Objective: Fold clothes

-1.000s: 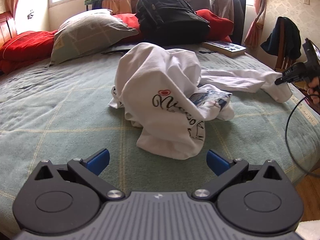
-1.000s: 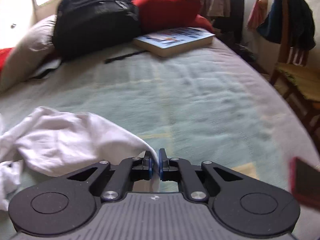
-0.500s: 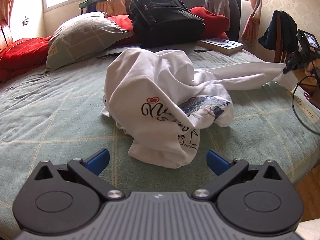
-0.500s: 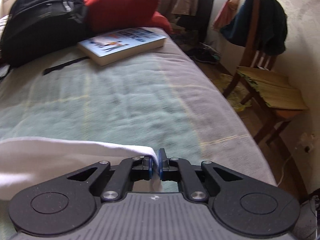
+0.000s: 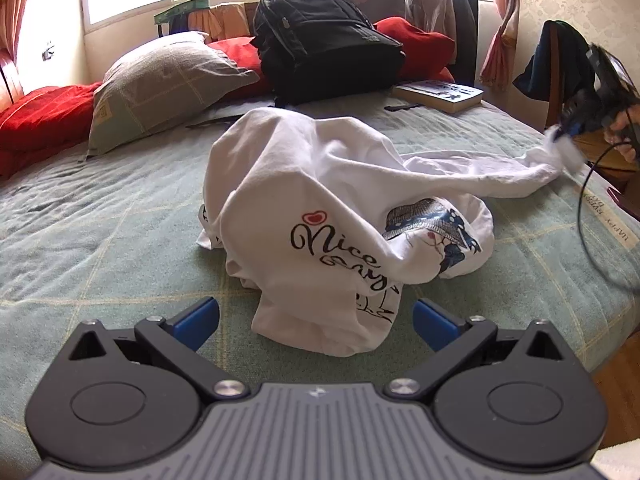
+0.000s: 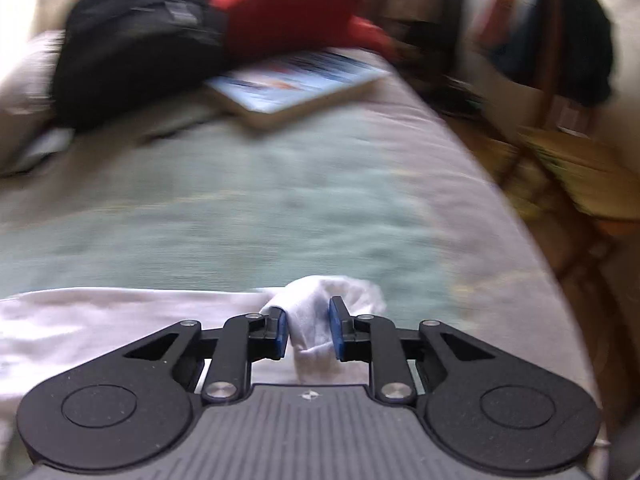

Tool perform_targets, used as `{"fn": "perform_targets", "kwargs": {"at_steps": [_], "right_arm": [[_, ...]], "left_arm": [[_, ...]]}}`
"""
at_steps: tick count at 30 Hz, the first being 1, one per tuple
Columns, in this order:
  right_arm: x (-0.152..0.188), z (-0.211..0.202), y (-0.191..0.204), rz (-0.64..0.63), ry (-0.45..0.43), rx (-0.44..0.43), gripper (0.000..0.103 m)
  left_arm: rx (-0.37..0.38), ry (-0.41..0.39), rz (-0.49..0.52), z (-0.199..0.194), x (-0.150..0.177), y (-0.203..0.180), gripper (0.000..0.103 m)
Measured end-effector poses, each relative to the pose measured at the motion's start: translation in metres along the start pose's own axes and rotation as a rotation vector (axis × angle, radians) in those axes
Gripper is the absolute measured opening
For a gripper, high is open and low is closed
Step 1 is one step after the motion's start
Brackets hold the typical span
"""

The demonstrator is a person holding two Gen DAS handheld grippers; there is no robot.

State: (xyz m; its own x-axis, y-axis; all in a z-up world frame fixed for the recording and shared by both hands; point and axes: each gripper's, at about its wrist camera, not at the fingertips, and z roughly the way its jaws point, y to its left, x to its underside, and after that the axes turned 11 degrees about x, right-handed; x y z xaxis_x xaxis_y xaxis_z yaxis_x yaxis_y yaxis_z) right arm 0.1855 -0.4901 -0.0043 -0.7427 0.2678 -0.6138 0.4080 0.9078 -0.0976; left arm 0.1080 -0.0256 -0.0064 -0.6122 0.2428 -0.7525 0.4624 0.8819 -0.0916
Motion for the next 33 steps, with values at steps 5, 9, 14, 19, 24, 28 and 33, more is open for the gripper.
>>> {"fn": "perform_targets", "kwargs": {"at_steps": [5, 9, 14, 19, 24, 28, 33], "right_arm": [[-0.004, -0.017, 0.078, -0.140, -0.036, -0.180, 0.031], [-0.005, -0.023, 0.131, -0.272, -0.073, -0.142, 0.051], [-0.007, -0.014, 0.120, -0.269, -0.068, 0.022, 0.052], [-0.006, -0.004, 0.054, -0.099, -0.011, 0.179, 0.052], [0.017, -0.019, 0.042, 0.020, 0.039, -0.127, 0.052], [0.033, -0.022, 0.082, 0.010, 0.082, -0.376, 0.057], [0.031, -0.005, 0.141, -0.042, 0.108, -0.421, 0.057]], "left_arm": [[-0.011, 0.002, -0.009, -0.002, 0.003, 0.000, 0.102], [-0.032, -0.005, -0.033, -0.007, 0.006, 0.008, 0.102], [-0.040, -0.017, -0.073, -0.009, 0.008, 0.021, 0.102], [-0.024, -0.022, -0.077, -0.008, 0.010, 0.025, 0.102], [-0.027, -0.020, -0.068, -0.008, 0.010, 0.021, 0.102], [-0.031, -0.017, -0.062, -0.009, 0.010, 0.018, 0.102], [-0.037, -0.013, -0.054, -0.011, 0.011, 0.013, 0.102]]}}
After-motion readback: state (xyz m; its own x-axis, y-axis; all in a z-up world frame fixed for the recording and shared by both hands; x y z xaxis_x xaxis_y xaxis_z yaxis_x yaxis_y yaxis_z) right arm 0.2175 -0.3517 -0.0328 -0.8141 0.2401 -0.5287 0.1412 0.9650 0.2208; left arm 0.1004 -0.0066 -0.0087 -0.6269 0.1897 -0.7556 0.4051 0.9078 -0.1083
